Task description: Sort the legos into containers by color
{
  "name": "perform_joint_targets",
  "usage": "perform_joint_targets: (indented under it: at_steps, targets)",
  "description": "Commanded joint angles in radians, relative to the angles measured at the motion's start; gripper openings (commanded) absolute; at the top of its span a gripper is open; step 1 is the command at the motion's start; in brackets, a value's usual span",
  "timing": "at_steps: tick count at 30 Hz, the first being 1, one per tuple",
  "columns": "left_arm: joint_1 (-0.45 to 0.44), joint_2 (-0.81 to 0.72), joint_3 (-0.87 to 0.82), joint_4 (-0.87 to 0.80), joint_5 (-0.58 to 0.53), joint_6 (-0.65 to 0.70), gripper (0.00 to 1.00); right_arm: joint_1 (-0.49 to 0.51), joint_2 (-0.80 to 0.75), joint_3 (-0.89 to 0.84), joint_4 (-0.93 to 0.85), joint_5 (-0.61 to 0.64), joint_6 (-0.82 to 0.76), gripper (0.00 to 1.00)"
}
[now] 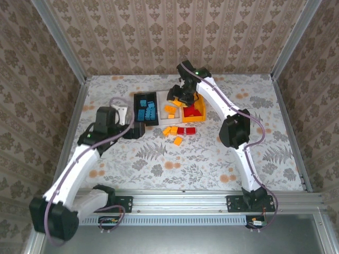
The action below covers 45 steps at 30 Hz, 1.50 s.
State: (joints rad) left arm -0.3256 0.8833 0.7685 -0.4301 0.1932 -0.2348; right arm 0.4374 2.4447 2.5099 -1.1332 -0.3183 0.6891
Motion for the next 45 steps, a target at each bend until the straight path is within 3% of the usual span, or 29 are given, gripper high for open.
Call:
perform_joint_targets:
  at_steps: [1, 7, 10, 18, 27, 35, 45]
  targets:
    - [0.007, -0.006, -0.019, 0.054, -0.064, -0.041, 1.0, -0.009, 0.033, 0.047, -0.026, -0.059, 0.037, 0.62]
    - [0.011, 0.024, 0.039, -0.08, -0.023, 0.005, 1.0, -0.012, 0.07, 0.048, 0.011, -0.083, 0.059, 0.62]
    - [0.014, 0.025, 0.043, -0.096, -0.022, 0.002, 1.0, -0.012, 0.083, 0.049, 0.046, -0.104, 0.082, 0.63]
    - [0.037, 0.043, 0.065, -0.134, 0.011, -0.025, 1.0, -0.011, 0.093, 0.049, 0.09, -0.128, 0.111, 0.77]
    - [0.056, 0.167, 0.121, -0.172, 0.111, -0.035, 1.0, -0.011, 0.056, 0.056, 0.066, -0.127, 0.086, 0.78]
    - [0.054, 0.261, 0.149, -0.146, 0.175, -0.039, 1.0, 0.003, -0.034, -0.006, 0.025, -0.109, -0.045, 0.78]
    - [0.044, 0.333, 0.152, -0.134, 0.17, -0.076, 1.0, 0.105, -0.227, -0.333, 0.017, 0.052, -0.293, 0.79]
